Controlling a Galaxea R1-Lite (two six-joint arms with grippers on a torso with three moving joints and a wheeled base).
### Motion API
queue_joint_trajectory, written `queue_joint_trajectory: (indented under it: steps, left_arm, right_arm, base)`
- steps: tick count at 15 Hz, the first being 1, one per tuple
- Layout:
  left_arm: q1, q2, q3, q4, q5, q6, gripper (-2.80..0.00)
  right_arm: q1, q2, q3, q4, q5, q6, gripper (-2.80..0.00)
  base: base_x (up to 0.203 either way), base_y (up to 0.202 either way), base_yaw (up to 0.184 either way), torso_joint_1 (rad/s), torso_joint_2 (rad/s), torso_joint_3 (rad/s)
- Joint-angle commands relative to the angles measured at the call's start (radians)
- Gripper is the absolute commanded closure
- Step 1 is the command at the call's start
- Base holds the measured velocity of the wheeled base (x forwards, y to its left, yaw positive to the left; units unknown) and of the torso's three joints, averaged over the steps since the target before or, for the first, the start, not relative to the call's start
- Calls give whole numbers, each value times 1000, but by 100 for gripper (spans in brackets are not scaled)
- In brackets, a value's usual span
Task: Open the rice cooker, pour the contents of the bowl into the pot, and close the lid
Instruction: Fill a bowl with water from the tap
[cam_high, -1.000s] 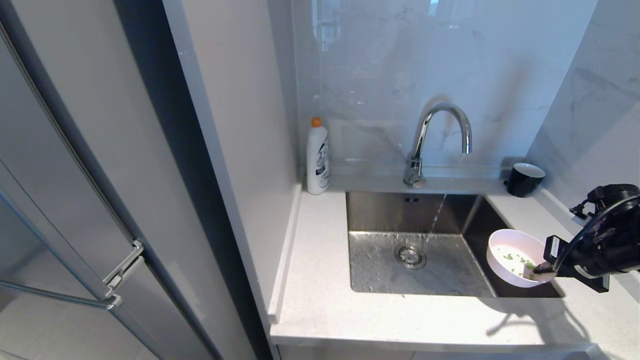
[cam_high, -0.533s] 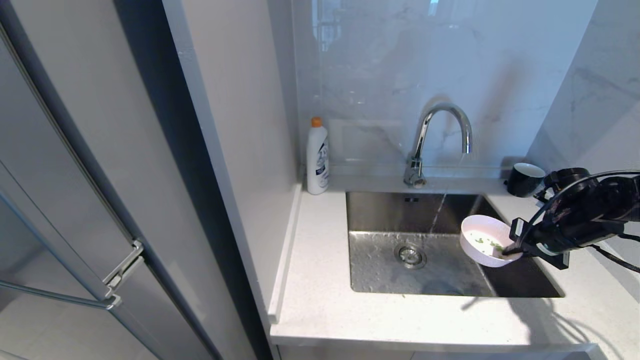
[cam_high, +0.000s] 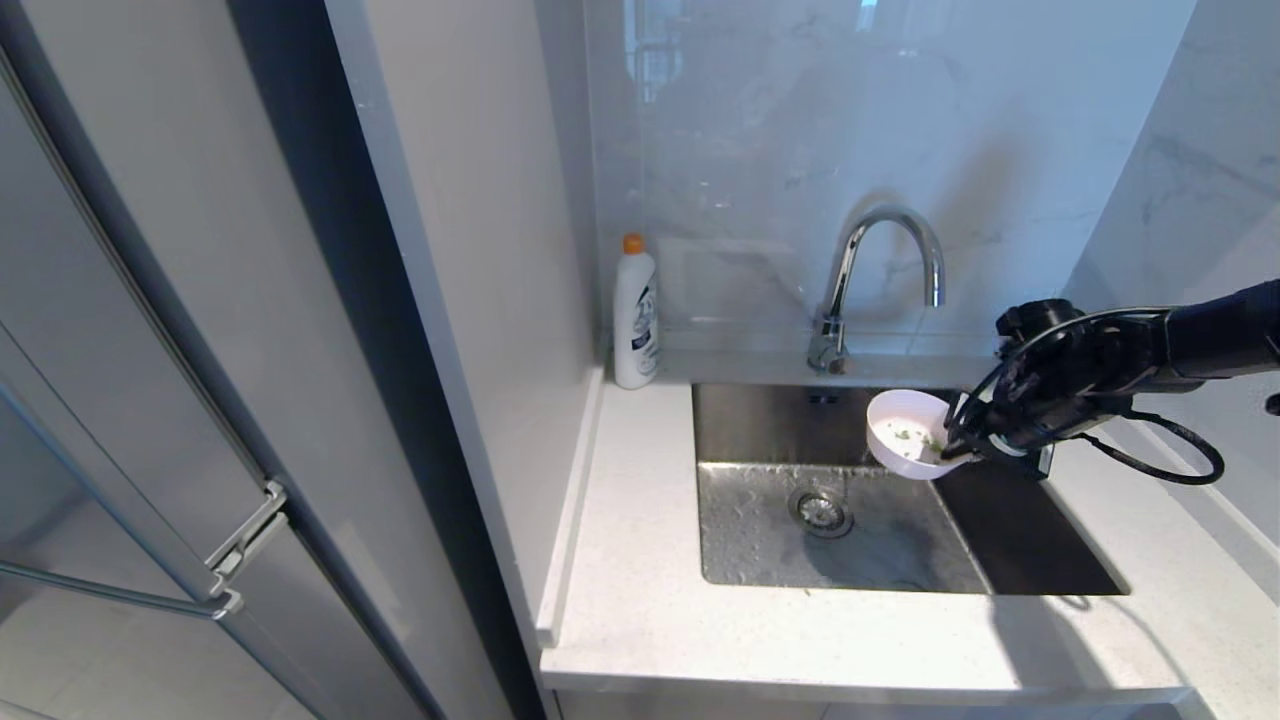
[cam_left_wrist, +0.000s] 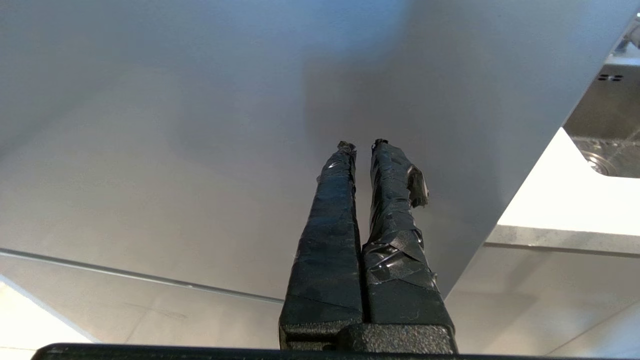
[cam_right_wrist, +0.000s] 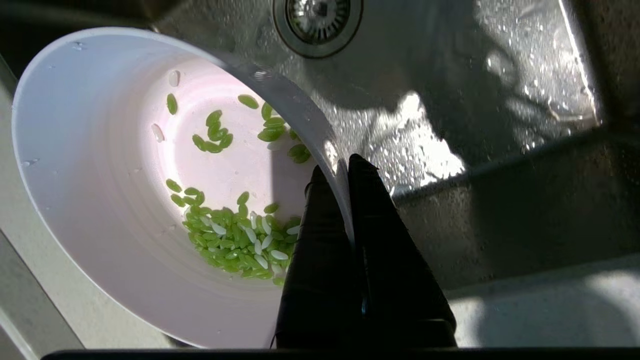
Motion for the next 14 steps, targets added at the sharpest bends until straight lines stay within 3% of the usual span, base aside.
queue_joint_trajectory:
  steps: [1,7,10,14]
  left_arm:
    - [0,0,2,0,0,-1,0]
    - [0,0,2,0,0,1,0]
    - [0,0,2,0,0,0,0]
    - [2,1,0,0,0,7,0]
  right_arm:
    - [8,99,-124,19,-18,10,0]
    - [5,296,-453,156,-26,56,0]
    - [20,314,-456,129,-32,60,0]
    - [-41,313,-456,78,-32,85,0]
  base:
    - [0,0,0,0,0,0]
    - [0,0,0,0,0,0]
    - [0,0,0,0,0,0]
    - [0,0,0,0,0,0]
